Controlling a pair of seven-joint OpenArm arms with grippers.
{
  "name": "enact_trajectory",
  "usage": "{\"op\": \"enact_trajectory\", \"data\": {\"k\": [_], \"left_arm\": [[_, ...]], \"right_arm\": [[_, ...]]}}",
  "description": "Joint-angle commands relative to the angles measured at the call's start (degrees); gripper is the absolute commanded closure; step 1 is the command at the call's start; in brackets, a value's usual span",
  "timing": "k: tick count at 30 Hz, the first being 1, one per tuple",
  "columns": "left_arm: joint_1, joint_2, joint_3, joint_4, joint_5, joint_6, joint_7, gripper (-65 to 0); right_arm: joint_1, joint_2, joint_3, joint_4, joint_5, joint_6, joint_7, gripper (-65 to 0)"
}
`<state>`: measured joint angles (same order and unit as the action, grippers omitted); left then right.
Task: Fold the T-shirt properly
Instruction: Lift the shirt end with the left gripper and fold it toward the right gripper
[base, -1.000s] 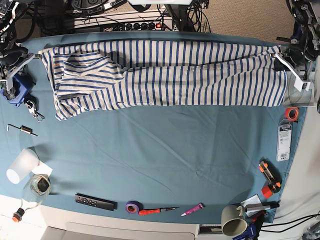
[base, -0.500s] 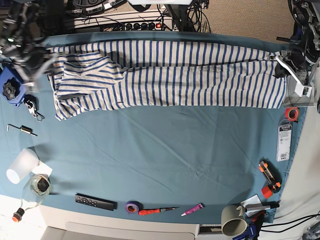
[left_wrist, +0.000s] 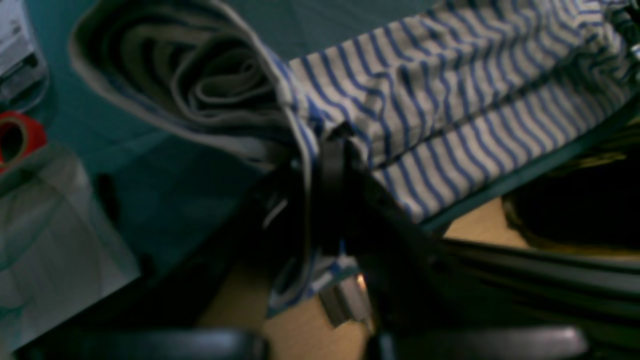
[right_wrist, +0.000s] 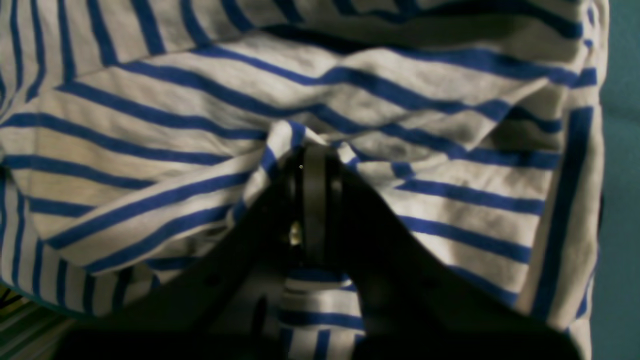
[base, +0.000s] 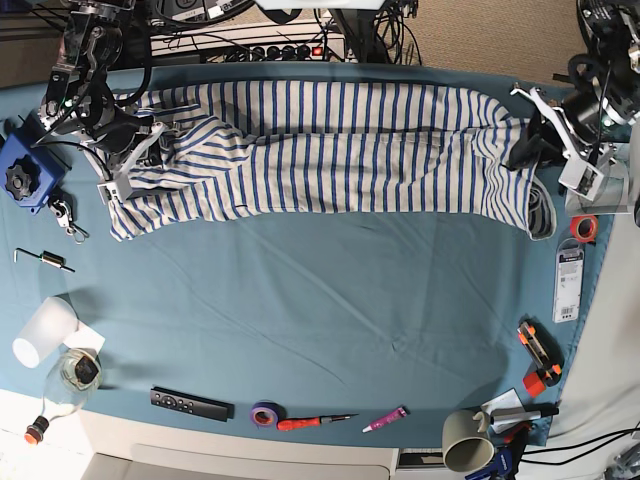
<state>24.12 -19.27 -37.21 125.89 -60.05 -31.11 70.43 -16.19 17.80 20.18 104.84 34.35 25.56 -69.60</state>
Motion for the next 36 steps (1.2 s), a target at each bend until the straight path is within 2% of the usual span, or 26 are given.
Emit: {"op": "enact_trajectory", "data": {"k": [1,5,9,15,18,25,30,36], "left_arm": [[-0.04,-0.07,0.2,1.03,-2.97,-0.09,-1.25,0.0],[-0.24,1.7,7.89,1.01,-3.43,-0.52,-1.36,0.0],[-2.03,2.97,19.08,1.03,2.91,-0.46,-3.26,0.0],[-4.15,6.08,30.67,1.01,8.81,0.44,-5.53,0.0],[-4.28,8.26,35.36,1.01,12.57,1.16,-8.15,0.0],[-6.67,12.55,45.27,0.96,24.44,5.92,-10.47,0.0],[-7.17,15.85,50.77,-0.48,28.83,6.03,-11.98,0.0],[-7.15,17.57,56.94,-0.55,32.72,6.08,-12.07,0.0]], "right_arm": [[0.48,0.79,0.33,0.79,0.44,0.33,0.94,-0.9],[0.66,0.79,0.33,0.79,0.31,0.33,1.07,-0.9],[0.63,0.79,0.33,0.79,0.31,0.35,1.07,-0.9],[0.66,0.79,0.33,0.79,0.28,0.35,1.14,-0.9],[0.66,0.79,0.33,0.79,0.28,0.35,1.22,-0.9],[0.66,0.79,0.33,0.79,0.28,0.35,1.33,-1.0],[0.66,0.79,0.33,0.79,0.31,0.35,1.29,-0.9],[0.66,0.79,0.33,0.79,0.31,0.35,1.27,-0.9]]}}
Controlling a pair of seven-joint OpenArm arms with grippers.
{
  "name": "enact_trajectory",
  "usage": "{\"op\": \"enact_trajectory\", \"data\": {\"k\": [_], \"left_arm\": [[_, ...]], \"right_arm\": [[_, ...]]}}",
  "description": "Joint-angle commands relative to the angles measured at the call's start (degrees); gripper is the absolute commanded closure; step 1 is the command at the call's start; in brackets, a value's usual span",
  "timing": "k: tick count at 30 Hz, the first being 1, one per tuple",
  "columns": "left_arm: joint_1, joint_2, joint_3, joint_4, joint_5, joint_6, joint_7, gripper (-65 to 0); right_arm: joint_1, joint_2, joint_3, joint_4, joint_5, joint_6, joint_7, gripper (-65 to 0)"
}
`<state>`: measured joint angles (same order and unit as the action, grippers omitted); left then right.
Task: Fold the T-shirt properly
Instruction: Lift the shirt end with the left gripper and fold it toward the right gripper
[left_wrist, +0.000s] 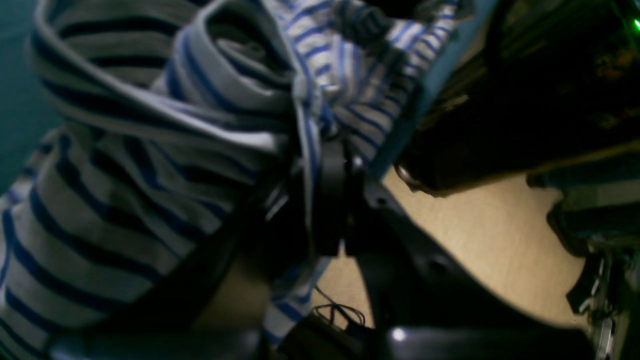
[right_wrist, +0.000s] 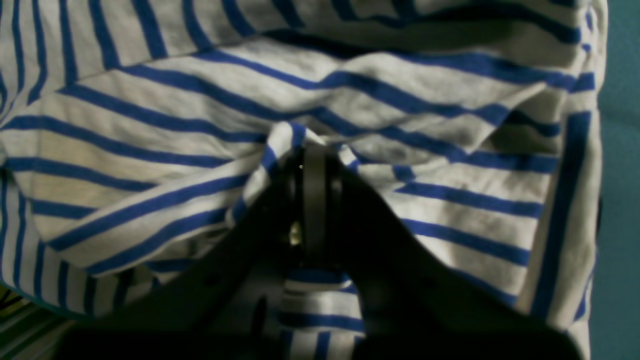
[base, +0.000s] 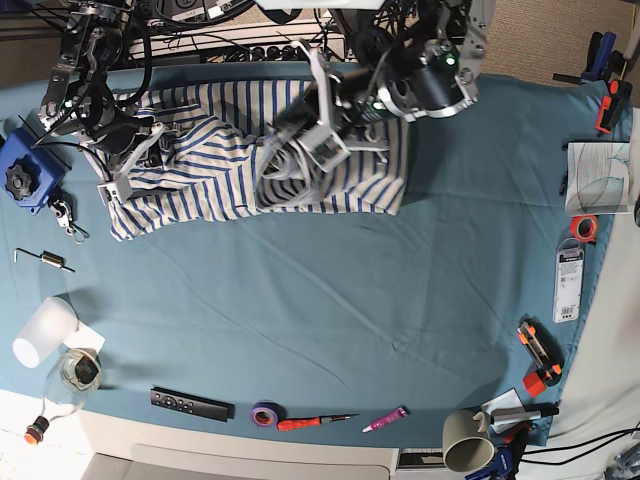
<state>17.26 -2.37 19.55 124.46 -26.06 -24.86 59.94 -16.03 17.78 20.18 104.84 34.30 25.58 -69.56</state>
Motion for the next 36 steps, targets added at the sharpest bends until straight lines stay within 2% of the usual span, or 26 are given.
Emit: {"op": "enact_trajectory", "data": {"k": [1,3,5,10,17,22,23,25,27,28,31,35,36], "left_arm": [[-0.28,0.96,1.14,0.87,-0.39,-0.17,-1.77,0.0],[-0.28,1.62,2.6,0.87,1.57,0.85,-2.27,0.0],[-0.28,2.27,3.45,0.87,3.74,3.32,-3.93,0.0],[-1.07,2.64,3.56,0.79,6.45,4.13,-4.28,0.0],[-1.05,2.67,3.58,0.79,6.16,4.13,-4.48,0.0],[-1.05,2.64,3.58,0.79,3.02,3.98,-4.48,0.0],[-1.05,2.64,3.56,0.79,2.23,3.39,-4.48,-2.2],[-1.05,2.64,3.56,0.79,0.87,0.76,-4.48,-14.7],[-1.05,2.67,3.56,0.79,-1.22,0.15,-4.48,-24.6],[-1.05,2.67,3.56,0.79,-2.38,0.17,-4.48,-27.1],[-1.05,2.69,3.56,0.79,-4.9,0.2,-4.52,-27.8],[-1.05,2.67,3.56,0.79,-3.93,0.26,-4.26,-27.7],[-1.05,2.64,3.54,0.81,-3.52,1.18,-4.26,-27.4]], "right_arm": [[0.5,0.81,0.33,0.79,0.35,0.33,1.22,-0.9],[0.48,0.81,0.33,0.79,0.35,0.33,1.18,-1.0],[0.5,0.81,0.33,0.79,0.35,0.31,1.01,-1.0],[0.48,0.83,0.33,0.79,0.35,0.33,0.92,-0.9],[0.5,0.81,0.33,0.79,0.35,0.33,0.96,-0.9],[0.5,0.81,0.33,0.79,0.35,0.33,0.96,-0.9],[0.5,0.81,0.33,0.79,0.35,0.33,0.96,-1.0],[0.5,0.81,0.33,0.79,0.35,0.33,0.96,-0.9],[0.48,0.83,0.33,0.79,0.35,0.33,0.96,-0.9],[0.5,0.81,0.33,0.79,0.35,0.33,0.96,-0.9],[0.5,0.81,0.33,0.79,0.35,0.33,0.98,-0.9],[0.5,0.81,0.33,0.79,0.33,0.33,0.98,-0.9],[0.5,0.81,0.33,0.79,0.33,0.33,0.98,-0.9]]}}
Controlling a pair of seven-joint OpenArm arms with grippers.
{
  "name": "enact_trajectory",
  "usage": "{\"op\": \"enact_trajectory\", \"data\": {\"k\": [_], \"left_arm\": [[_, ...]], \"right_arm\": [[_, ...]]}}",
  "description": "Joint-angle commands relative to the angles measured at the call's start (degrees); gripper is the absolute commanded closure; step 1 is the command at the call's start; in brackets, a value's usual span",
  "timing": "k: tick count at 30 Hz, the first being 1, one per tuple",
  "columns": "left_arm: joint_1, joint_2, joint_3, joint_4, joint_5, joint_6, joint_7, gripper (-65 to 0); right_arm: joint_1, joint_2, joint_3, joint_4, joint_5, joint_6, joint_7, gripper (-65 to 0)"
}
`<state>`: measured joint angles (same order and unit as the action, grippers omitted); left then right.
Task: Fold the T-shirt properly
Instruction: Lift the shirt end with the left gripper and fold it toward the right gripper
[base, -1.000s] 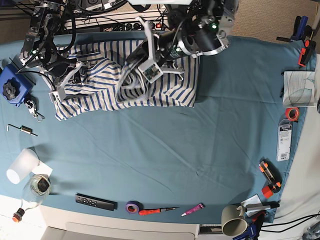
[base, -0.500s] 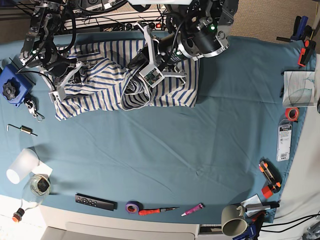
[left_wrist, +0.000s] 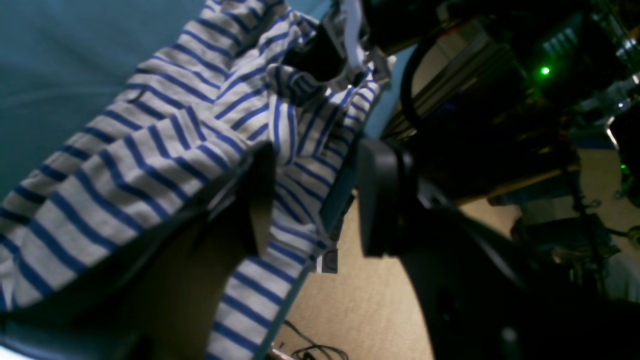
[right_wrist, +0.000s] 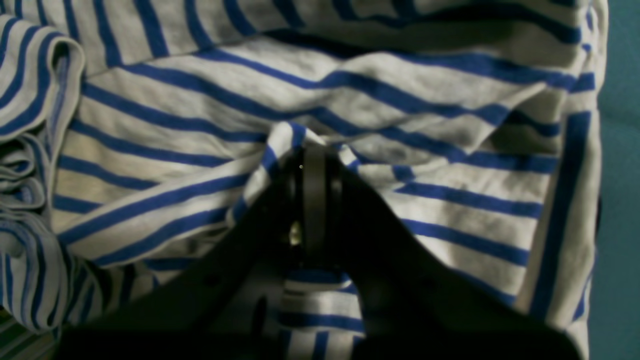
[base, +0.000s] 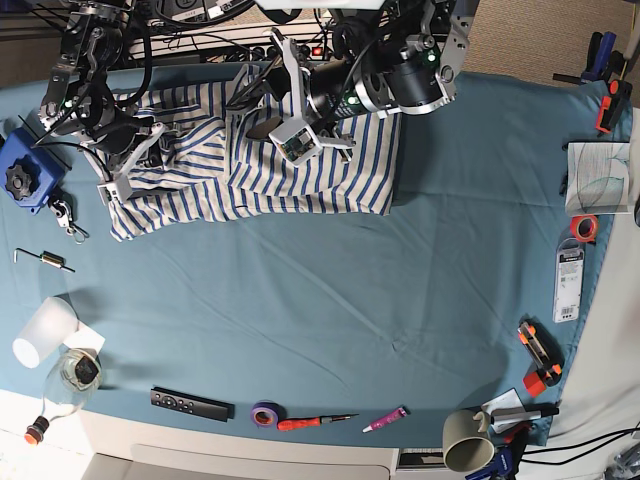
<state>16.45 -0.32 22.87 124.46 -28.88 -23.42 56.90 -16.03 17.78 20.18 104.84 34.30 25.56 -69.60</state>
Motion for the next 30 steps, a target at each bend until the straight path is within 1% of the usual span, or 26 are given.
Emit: {"op": "enact_trajectory", "data": {"k": [1,3,7,8,11,14,16,18,20,23,27,30], "left_arm": [[-0.24,0.59,0.2,0.9,-0.02,1.33,-1.18,-25.8],[-0.26,0.57,0.2,1.51,3.28,4.55,-0.07,-19.0],[0.07,0.09,0.2,3.19,10.64,8.0,1.81,-1.2],[0.35,0.15,0.2,3.21,11.96,8.83,1.77,0.0],[1.49,0.13,0.2,3.21,16.11,10.8,1.79,0.0],[2.21,0.13,0.2,3.13,23.15,12.35,1.79,0.0],[2.54,0.13,0.2,2.64,28.5,14.4,1.64,0.0],[2.8,0.13,0.2,1.53,32.11,16.11,1.57,0.0],[2.93,0.13,0.2,0.07,33.59,16.15,1.6,0.0],[3.26,0.17,0.2,-1.27,33.64,16.17,1.4,0.0],[4.39,0.2,0.2,-1.86,34.82,16.17,-0.79,0.0],[5.25,0.31,0.2,-1.86,37.11,16.2,-0.81,0.0]], "right_arm": [[0.5,0.83,0.33,0.79,0.33,0.35,1.03,-1.0],[0.5,0.83,0.33,0.79,0.33,0.35,1.05,-0.9],[0.5,0.83,0.35,0.79,0.33,0.35,1.05,-1.0],[0.52,0.83,0.44,0.79,0.35,0.35,1.07,-0.9],[0.83,0.83,0.44,0.81,0.39,0.33,1.16,-0.9],[0.98,0.96,0.52,0.81,0.37,0.35,1.2,-0.9],[0.96,0.96,0.55,0.81,0.39,0.33,1.11,-1.0],[0.98,0.98,0.55,0.81,0.5,0.31,1.11,-0.9],[0.98,0.98,0.55,0.81,1.11,0.33,1.11,-0.9],[0.96,0.96,0.55,0.81,2.16,0.35,1.31,-0.9],[0.96,0.96,0.55,0.81,2.36,0.35,2.84,-1.0],[0.96,1.14,0.55,0.81,4.79,0.44,3.1,-0.9]]}}
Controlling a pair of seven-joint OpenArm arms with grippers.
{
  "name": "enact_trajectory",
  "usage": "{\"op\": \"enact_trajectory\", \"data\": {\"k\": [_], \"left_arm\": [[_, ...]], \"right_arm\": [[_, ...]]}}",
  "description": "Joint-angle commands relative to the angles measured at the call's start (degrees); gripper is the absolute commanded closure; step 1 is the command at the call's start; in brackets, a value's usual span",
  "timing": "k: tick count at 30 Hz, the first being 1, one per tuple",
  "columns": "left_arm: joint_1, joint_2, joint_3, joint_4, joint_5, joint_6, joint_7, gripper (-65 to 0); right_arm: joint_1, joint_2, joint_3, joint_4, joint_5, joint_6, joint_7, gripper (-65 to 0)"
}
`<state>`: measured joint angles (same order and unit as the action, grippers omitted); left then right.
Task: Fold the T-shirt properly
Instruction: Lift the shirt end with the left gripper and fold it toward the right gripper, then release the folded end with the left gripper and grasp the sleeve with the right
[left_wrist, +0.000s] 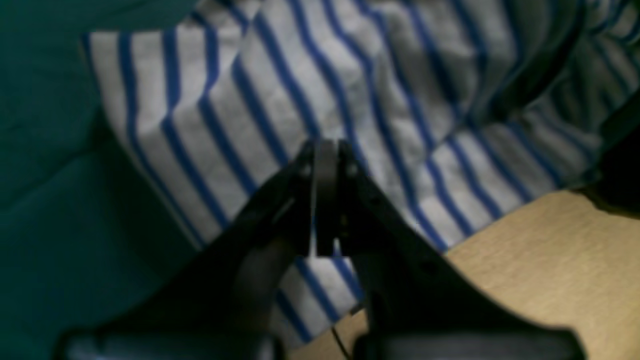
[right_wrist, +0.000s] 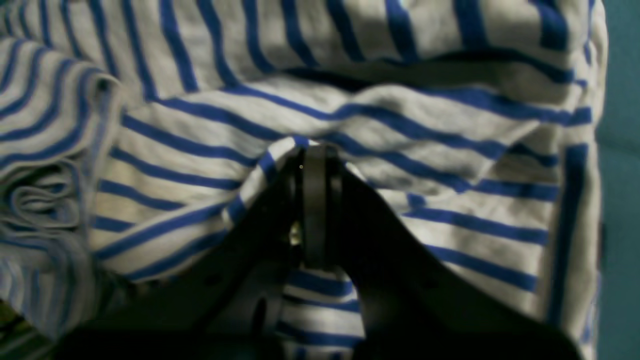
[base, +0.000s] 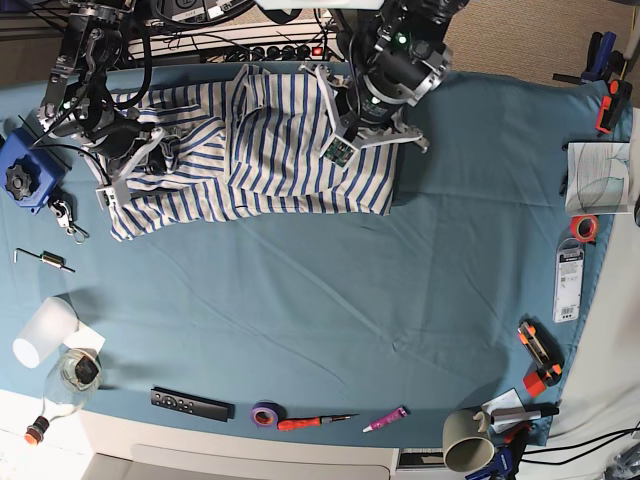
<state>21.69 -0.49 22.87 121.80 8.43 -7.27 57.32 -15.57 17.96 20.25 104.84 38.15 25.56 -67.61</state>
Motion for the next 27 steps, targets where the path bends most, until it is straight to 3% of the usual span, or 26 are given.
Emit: {"op": "enact_trajectory", "data": {"k": [1,7,19,27], "left_arm": [[0.24,0.48,0.2,0.81,0.24,0.07,-1.22,0.0],[0.5,0.48,0.2,0.81,0.57,0.26,-1.25,0.0],[0.48,0.5,0.2,0.81,0.55,0.26,-1.27,0.0],[0.37,0.48,0.2,0.83,0.52,1.77,-1.2,0.0]], "right_arm": [[0.5,0.96,0.59,0.87,1.73,0.63,0.79,-0.9],[0.48,0.96,5.84,4.35,6.03,2.1,-1.99,-0.9],[0.33,1.86,28.41,7.34,10.03,2.08,-3.45,-0.9],[0.0,2.97,31.56,7.19,6.99,2.05,-4.9,-1.0]]}}
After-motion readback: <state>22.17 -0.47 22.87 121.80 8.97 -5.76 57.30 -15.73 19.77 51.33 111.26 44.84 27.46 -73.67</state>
